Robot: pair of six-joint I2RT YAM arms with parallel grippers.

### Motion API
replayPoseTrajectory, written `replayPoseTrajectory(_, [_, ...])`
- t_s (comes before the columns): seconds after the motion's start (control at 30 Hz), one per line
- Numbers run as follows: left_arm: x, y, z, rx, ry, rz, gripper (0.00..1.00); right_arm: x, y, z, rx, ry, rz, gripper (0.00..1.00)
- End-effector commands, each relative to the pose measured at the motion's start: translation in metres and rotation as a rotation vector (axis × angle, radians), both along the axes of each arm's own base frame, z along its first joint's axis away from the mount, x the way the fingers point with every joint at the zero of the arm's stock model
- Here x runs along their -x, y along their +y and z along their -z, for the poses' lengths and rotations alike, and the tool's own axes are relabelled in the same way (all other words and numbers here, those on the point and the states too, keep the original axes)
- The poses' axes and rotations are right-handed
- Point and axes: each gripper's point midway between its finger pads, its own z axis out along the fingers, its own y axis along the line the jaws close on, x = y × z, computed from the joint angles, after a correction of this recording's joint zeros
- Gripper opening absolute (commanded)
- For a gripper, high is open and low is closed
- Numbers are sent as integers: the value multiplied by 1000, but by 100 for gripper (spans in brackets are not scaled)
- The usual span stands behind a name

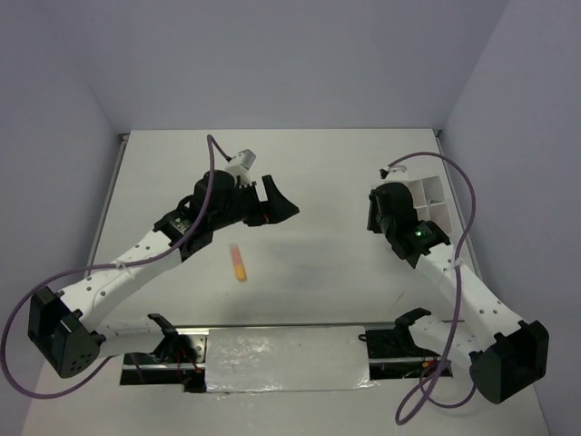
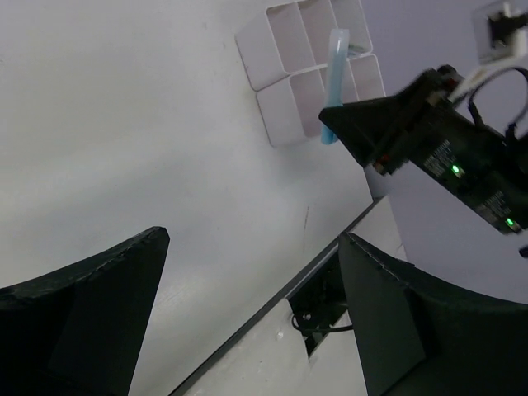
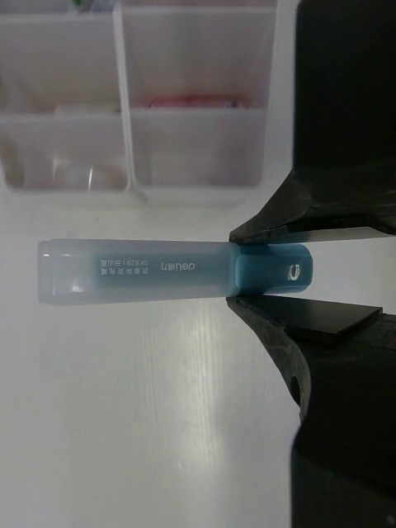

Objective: Sort the stationery into containers
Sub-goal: Place the pen in the storage box.

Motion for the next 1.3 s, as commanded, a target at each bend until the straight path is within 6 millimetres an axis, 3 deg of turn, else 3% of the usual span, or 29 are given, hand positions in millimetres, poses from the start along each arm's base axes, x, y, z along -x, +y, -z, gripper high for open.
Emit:
replayPoseTrajectory(0.0, [3, -12, -34, 43, -91, 33, 97, -3, -52, 4, 112, 42, 219, 2])
replayPoseTrajectory(0.1, [9, -9, -28, 7, -92, 53, 97, -11, -76, 1, 146, 32, 307, 2])
replayPoseTrajectory(0.33, [26, 9, -11, -89, -113, 88, 97, -30, -81, 1, 177, 4, 308, 5])
replayPoseTrajectory(0.53, [46, 49, -8, -217, -157, 56, 98, -43, -93, 18, 231, 31, 345, 7])
replayPoseTrajectory(0.67, [59, 81, -10, -294, -202, 10, 99, -44, -102, 24, 223, 50, 373, 9])
replayPoseTrajectory(0.83, [65, 107, -11, -350, -231, -51, 99, -40, -100, 29, 206, 56, 368, 12])
replayPoseTrajectory(1.27, [65, 116, 10, -407, -248, -58, 99, -26, -100, 56, 189, 115, 383, 17])
